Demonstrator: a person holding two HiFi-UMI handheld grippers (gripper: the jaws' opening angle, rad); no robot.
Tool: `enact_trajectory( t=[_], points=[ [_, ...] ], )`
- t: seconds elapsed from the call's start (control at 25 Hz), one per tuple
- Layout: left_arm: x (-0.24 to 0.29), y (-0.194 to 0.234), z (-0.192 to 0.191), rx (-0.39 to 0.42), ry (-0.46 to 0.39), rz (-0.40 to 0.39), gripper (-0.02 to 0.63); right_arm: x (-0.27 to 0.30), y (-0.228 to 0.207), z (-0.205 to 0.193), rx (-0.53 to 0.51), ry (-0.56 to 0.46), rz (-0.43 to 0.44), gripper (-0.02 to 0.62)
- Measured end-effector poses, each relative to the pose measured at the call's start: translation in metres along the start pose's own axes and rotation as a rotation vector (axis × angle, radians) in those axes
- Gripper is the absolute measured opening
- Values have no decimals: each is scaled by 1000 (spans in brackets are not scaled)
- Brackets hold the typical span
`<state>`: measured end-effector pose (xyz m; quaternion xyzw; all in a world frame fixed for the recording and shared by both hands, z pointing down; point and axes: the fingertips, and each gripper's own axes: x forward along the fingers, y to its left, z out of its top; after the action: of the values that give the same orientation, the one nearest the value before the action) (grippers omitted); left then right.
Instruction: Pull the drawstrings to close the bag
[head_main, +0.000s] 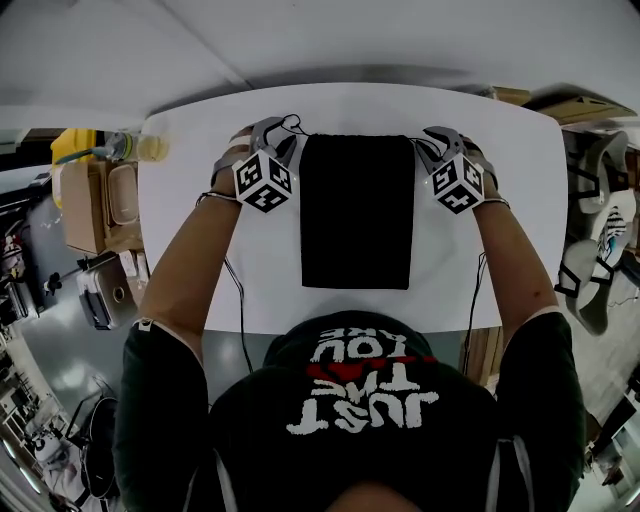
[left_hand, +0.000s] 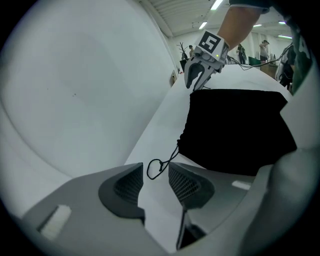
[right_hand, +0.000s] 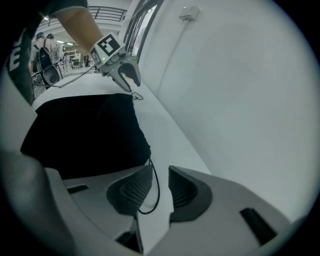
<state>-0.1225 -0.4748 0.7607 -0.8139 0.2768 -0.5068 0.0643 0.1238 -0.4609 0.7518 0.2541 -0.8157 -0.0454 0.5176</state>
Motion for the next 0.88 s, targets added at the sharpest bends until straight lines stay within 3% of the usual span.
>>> enact_trajectory(
  t=[0.32,0.6,0.68,0.88],
  points=[
    [7,1,1,14,1,-5,141,10,-4,-5,-103,61,-24,78],
    [11,1,2,49,6,-10,141,16,-1,-3,-284,99,-23,77],
    [12,1,3,65,8,-14,141,17,2,-4,-332,116,34,77],
    [10,4,7,88,3,-15,141,19,4,-6,-331,184,287,71]
  ],
)
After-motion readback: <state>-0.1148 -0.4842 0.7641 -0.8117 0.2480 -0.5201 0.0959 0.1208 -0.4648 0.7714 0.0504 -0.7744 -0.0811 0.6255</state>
